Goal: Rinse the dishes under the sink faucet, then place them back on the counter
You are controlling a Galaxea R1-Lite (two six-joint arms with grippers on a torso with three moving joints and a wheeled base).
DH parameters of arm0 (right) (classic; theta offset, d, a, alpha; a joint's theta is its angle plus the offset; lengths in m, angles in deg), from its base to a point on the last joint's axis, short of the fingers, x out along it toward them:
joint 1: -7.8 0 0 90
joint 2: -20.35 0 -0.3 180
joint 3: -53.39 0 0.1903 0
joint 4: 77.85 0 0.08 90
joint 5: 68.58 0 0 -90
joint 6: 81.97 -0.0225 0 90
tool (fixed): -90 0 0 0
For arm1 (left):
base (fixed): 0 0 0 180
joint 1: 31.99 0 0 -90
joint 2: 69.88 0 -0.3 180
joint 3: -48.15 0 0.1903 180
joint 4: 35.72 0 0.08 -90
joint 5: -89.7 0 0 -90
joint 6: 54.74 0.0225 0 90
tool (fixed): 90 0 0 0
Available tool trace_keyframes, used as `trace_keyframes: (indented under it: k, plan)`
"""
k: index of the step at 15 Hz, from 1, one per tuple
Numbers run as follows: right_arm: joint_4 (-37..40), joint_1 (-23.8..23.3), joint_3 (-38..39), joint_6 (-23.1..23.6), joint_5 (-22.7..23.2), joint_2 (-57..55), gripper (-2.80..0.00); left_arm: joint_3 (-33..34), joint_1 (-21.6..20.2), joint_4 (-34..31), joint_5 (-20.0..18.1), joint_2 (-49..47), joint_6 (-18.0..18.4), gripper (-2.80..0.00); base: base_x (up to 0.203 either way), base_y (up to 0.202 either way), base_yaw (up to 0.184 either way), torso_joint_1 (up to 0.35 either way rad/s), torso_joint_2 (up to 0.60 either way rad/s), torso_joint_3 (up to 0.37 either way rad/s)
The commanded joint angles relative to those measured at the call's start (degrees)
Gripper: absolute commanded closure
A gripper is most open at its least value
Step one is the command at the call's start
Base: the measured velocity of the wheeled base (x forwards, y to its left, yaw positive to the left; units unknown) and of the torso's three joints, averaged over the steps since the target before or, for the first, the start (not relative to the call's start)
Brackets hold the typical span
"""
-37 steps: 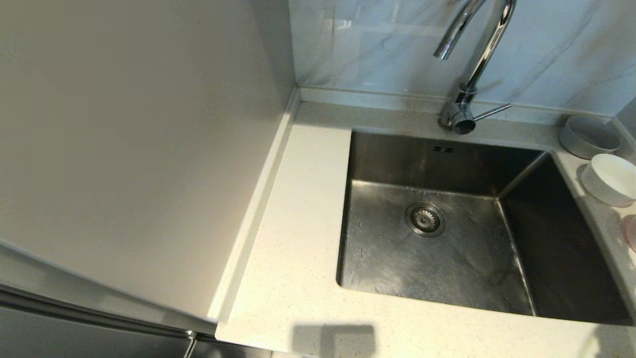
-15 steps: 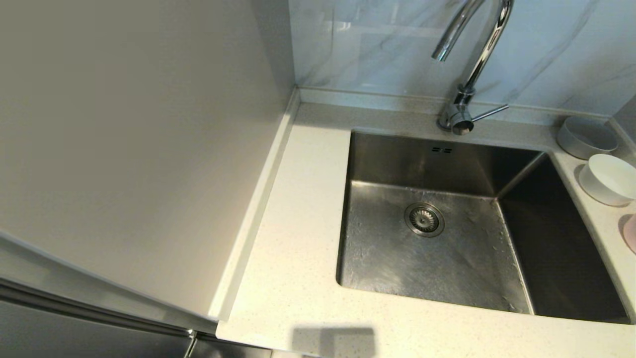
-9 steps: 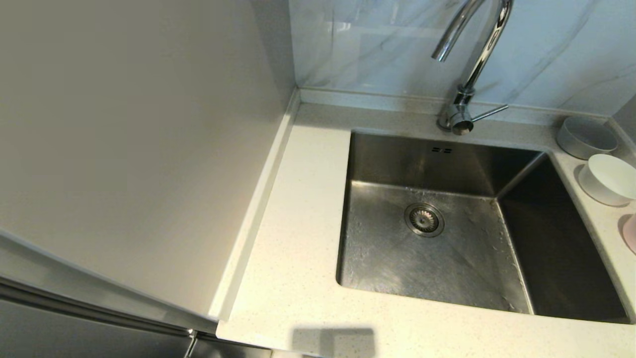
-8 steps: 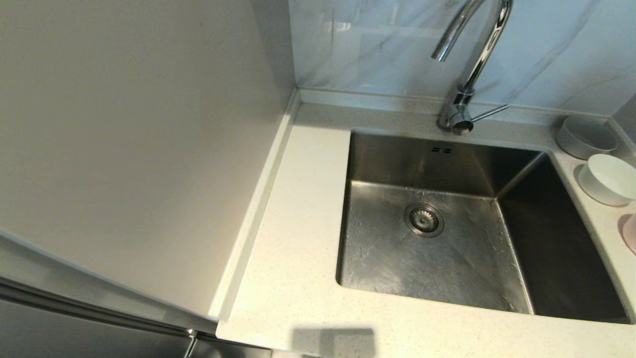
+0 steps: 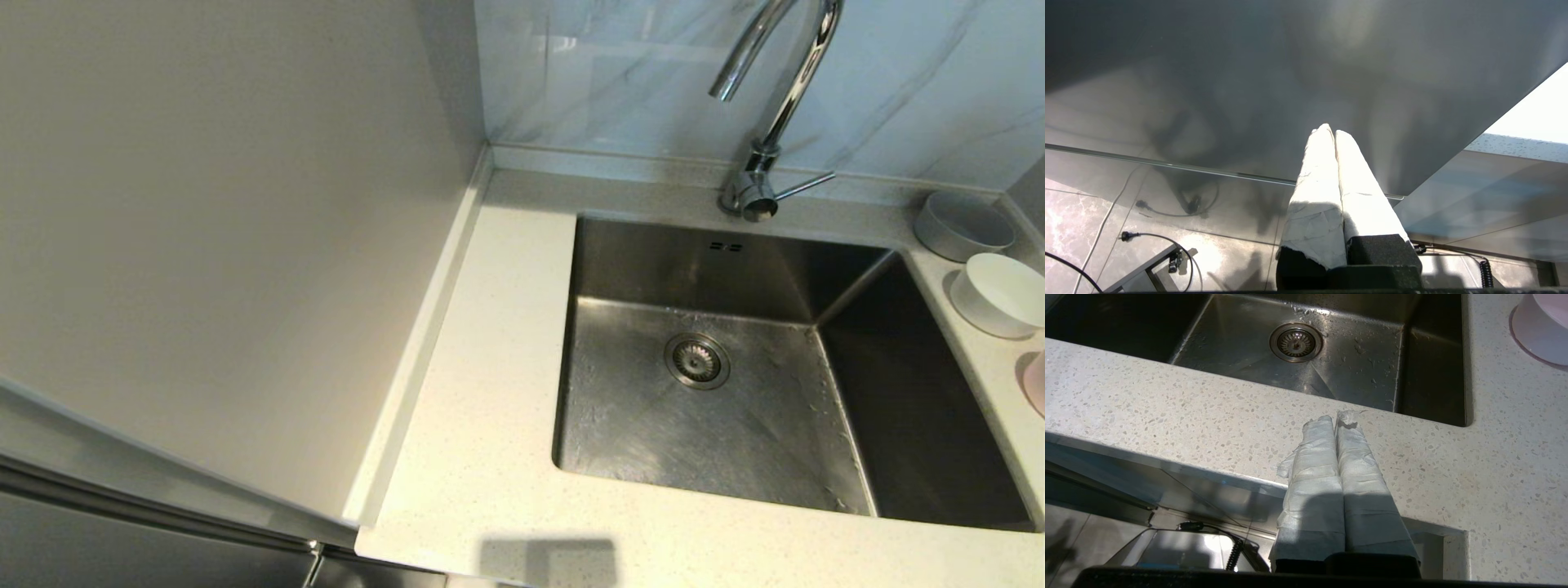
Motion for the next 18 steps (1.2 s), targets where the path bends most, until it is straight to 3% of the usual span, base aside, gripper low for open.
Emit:
trace_keyframes:
  k: [1, 18]
  plan:
    - [0.05, 0.04, 0.02, -0.09, 0.03, -0.18, 0.0, 0.0, -0.01, 0.02, 0.04, 0.18, -0.02, 0.0, 0.0, 0.0, 0.0, 0.0, 0.0, 0.0]
    - [0.05, 0.04, 0.02, -0.32, 0.03, -0.18, 0.0, 0.0, -0.01, 0.02, 0.04, 0.18, -0.02, 0.0, 0.0, 0.0, 0.0, 0.0, 0.0, 0.0]
